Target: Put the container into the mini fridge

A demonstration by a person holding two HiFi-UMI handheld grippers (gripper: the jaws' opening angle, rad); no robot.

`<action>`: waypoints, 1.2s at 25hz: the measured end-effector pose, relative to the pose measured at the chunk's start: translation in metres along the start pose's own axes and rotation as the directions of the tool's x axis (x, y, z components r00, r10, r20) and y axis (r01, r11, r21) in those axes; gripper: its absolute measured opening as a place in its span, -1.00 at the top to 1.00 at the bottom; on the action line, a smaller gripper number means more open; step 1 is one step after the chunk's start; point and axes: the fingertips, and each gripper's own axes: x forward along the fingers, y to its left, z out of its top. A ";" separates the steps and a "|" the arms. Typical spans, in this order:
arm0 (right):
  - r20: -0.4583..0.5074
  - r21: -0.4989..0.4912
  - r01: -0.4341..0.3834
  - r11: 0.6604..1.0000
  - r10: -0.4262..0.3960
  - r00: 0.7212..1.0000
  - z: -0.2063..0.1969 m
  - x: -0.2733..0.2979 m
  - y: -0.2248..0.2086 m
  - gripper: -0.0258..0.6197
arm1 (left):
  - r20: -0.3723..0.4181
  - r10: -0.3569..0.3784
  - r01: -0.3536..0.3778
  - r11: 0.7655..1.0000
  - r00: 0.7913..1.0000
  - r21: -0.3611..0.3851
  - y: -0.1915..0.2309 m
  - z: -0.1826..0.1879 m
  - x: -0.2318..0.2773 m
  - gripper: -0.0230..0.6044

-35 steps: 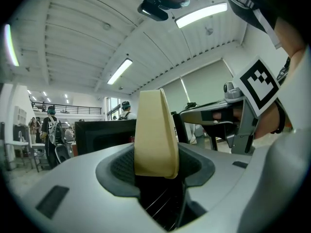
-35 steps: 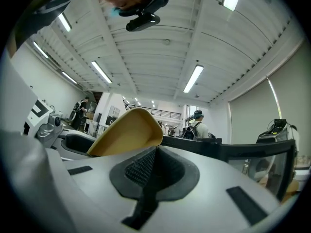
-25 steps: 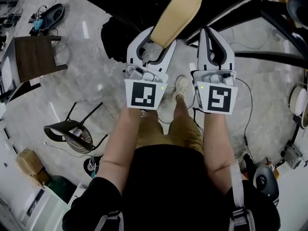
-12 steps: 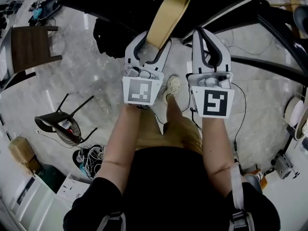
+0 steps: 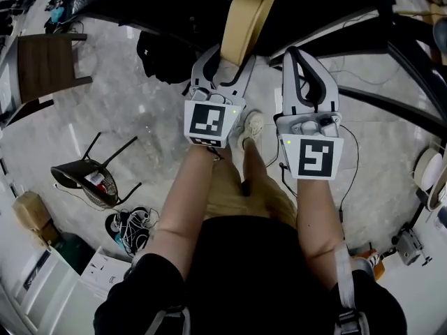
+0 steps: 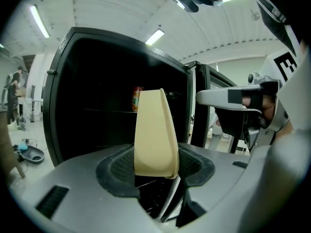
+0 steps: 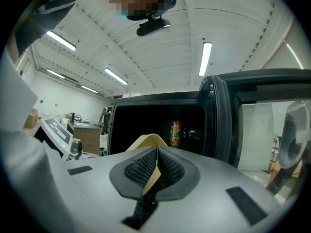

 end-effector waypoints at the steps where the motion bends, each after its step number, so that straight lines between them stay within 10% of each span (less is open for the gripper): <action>1: -0.006 -0.001 -0.004 1.000 0.004 1.000 -0.002 0.001 0.000 0.81 | 0.000 0.002 -0.002 1.000 1.000 -0.023 0.003 -0.002 0.004 0.21; 16: -0.041 -0.009 -0.003 1.000 0.002 0.999 -0.023 0.022 0.005 0.81 | 0.025 -0.084 0.086 0.882 0.996 -0.462 0.014 -0.036 0.037 0.21; 30: -0.072 -0.009 0.005 1.000 -0.006 0.997 -0.034 0.030 0.016 0.81 | 0.118 -0.042 0.123 0.488 0.992 -0.864 0.045 -0.059 0.060 0.21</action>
